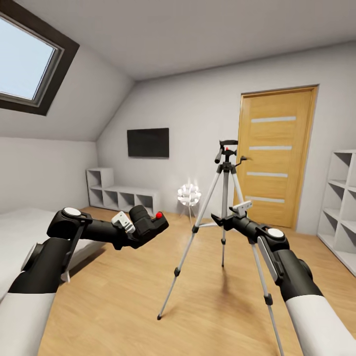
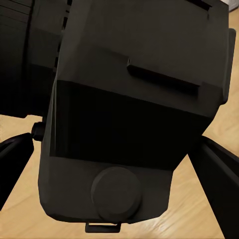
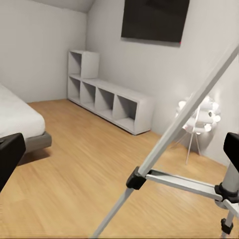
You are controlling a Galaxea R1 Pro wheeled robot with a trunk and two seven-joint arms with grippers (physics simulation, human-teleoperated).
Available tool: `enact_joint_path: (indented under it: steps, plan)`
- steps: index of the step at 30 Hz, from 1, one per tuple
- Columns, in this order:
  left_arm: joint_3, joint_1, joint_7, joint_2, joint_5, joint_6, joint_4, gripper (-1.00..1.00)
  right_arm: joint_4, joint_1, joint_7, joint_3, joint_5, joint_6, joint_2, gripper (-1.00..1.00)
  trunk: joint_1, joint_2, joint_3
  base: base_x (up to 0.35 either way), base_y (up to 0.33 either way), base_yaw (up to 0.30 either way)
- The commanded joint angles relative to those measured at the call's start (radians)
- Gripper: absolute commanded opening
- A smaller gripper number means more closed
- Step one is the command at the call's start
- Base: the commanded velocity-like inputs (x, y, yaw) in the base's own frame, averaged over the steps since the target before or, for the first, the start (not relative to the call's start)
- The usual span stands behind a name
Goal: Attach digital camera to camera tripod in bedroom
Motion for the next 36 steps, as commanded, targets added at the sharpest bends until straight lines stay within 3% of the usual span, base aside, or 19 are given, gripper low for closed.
enact_joint_path:
  steps: [1,7,8,11,12,13,18,25,30,36]
  plan:
    - [-0.001,-0.001,-0.010,0.001,-0.009,0.010,-0.001,-1.00,0.010,-0.001,0.002,0.001,0.000,0.006,-0.001,1.00,-0.004,0.007,0.002,0.000,0.000,0.000]
    - [-0.001,-0.001,-0.011,0.003,-0.009,0.009,-0.003,-1.00,0.136,-0.001,0.001,-0.001,0.000,0.006,-0.001,1.00,-0.027,0.049,0.021,0.000,0.000,0.000]
    - [-0.001,-0.001,-0.011,0.004,-0.008,0.009,-0.004,-1.00,0.322,-0.001,-0.003,-0.004,0.001,-0.013,-0.006,1.00,-0.031,0.056,0.024,0.000,0.000,0.000]
    - [-0.001,-0.001,-0.011,0.004,-0.008,0.009,-0.004,-1.00,0.410,-0.001,-0.015,-0.006,0.001,-0.059,-0.009,1.00,-0.042,0.077,0.033,0.000,0.000,0.000]
    - [-0.001,-0.001,-0.011,0.004,-0.008,0.009,-0.005,-1.00,0.474,-0.001,-0.025,-0.006,0.001,-0.100,-0.010,1.00,-0.046,0.084,0.036,0.000,0.000,0.000]
    - [-0.001,-0.001,-0.011,0.004,-0.008,0.009,-0.005,-1.00,0.657,-0.001,-0.059,-0.008,0.001,-0.216,-0.013,1.00,-0.050,0.091,0.040,0.000,0.000,0.000]
    - [-0.001,-0.001,-0.011,0.004,-0.008,0.009,-0.005,-1.00,0.896,-0.001,-0.097,-0.009,0.001,-0.407,-0.014,1.00,-0.069,0.126,0.055,0.000,0.000,0.000]
    - [-0.001,-0.001,-0.011,0.004,-0.008,0.009,-0.005,-1.00,1.048,-0.001,-0.122,-0.009,0.000,-0.484,-0.014,1.00,-0.096,0.175,0.077,0.000,0.000,0.000]
    - [-0.001,-0.001,-0.011,0.004,-0.008,0.009,-0.005,-1.00,1.091,-0.001,-0.155,-0.009,0.000,-0.495,-0.014,1.00,-0.115,0.210,0.093,0.000,0.000,0.000]
    - [-0.001,-0.001,-0.011,0.004,-0.008,0.009,-0.005,-1.00,1.165,-0.001,-0.302,-0.009,-0.002,-0.499,-0.014,1.00,-0.138,0.252,0.112,0.000,0.000,0.000]
